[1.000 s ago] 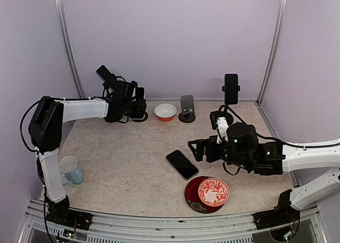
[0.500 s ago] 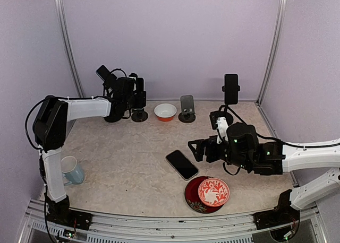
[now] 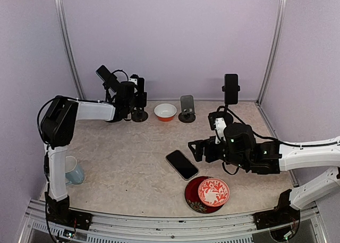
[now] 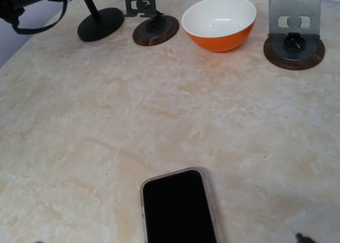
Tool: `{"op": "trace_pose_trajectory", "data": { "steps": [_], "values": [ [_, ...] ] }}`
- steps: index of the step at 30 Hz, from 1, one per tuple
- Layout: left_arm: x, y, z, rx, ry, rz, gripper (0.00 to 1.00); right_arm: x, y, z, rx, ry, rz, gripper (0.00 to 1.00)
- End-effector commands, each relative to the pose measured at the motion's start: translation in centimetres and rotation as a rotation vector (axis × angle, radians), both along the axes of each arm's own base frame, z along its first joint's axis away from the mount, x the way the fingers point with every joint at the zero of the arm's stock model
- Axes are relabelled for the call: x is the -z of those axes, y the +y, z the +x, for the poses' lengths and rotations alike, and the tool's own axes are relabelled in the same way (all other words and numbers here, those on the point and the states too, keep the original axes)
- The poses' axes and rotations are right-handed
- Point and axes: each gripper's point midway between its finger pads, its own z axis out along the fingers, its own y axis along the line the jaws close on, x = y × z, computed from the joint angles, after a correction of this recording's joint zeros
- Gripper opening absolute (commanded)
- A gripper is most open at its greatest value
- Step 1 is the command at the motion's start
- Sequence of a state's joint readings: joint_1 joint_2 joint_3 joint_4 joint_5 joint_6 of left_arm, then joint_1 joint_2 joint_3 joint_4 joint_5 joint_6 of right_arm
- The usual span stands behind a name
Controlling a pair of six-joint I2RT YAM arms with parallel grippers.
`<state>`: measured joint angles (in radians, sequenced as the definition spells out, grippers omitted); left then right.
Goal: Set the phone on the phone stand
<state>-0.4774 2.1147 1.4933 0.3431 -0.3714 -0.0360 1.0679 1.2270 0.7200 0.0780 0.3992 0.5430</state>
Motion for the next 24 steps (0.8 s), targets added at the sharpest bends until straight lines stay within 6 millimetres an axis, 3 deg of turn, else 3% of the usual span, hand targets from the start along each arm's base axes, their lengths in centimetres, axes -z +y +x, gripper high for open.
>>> {"op": "trace_pose_trajectory", "data": {
  "steps": [1, 21, 24],
  "values": [
    [-2.3, -0.3, 1.3, 0.004, -0.126, -0.028, 0.63, -1.0, 0.3, 0.9, 0.007, -0.017, 0.007, 1.00],
    [2.3, 0.3, 1.5, -0.020, -0.129, -0.026, 0.60, -0.7, 1.3, 2.4, -0.017, -0.008, -0.015, 1.00],
    [2.2, 0.5, 1.4, -0.032, -0.133, -0.026, 0.60, -0.7, 1.4, 2.5, -0.019, -0.008, -0.017, 1.00]
  ]
}}
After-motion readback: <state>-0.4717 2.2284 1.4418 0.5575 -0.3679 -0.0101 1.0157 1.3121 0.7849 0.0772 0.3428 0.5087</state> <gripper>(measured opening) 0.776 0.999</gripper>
